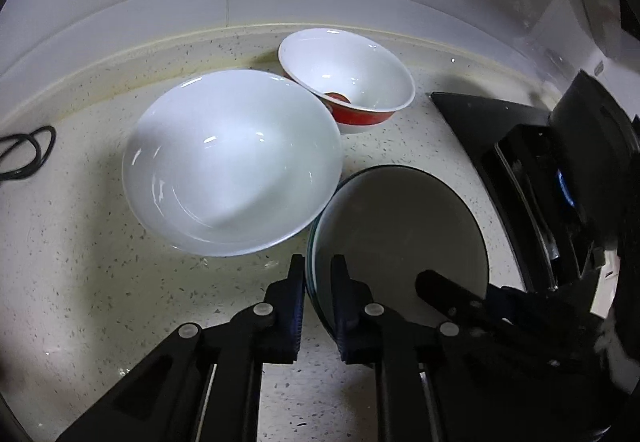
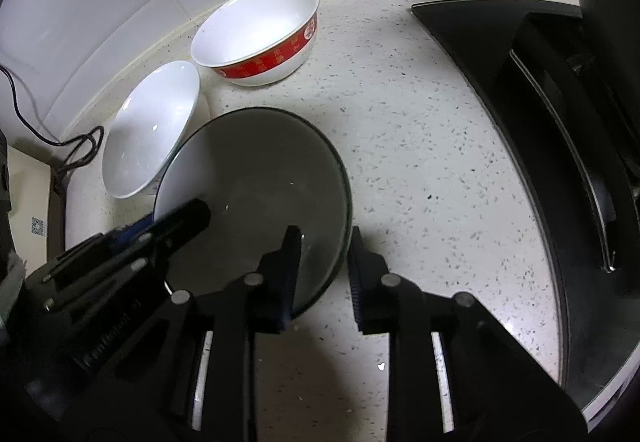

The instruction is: Organize plates and bowls

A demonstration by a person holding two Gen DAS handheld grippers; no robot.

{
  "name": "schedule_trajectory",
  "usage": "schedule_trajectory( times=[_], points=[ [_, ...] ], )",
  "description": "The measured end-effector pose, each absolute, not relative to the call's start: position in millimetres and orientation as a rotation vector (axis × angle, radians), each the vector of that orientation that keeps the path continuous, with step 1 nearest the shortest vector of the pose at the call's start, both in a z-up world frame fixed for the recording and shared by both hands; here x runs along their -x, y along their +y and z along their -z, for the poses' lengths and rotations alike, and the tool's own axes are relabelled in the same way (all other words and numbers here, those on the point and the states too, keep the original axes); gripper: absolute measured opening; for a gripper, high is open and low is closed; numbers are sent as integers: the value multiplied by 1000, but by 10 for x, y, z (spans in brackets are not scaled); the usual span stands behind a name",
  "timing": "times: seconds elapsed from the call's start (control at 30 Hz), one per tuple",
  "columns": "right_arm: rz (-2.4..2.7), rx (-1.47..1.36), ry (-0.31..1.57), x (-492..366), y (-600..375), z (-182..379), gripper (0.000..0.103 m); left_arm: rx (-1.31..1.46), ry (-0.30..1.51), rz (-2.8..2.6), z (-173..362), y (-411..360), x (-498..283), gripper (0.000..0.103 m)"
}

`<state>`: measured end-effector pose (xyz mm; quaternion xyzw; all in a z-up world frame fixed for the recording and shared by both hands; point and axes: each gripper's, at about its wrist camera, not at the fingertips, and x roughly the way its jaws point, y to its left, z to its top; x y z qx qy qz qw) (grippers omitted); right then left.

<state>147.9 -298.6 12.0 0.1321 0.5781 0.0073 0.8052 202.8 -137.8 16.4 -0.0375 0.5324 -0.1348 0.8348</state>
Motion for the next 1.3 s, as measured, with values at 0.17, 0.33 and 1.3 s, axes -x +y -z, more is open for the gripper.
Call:
schedule_trajectory(
  times=[0.17,0.33,1.3],
  points=[
    [-24,-303,1238,-1414,-3011,-129,24,78,1128,291,-142,-1372,-1977,13],
    [-34,-312,1236,-1324,-3019,-163,24,59,1120,285,-136,-1414,-1883,12],
    [-284,-64,1155,-715,-2067,-585,24,209,997,53,-506,-464,-819,12]
  ],
)
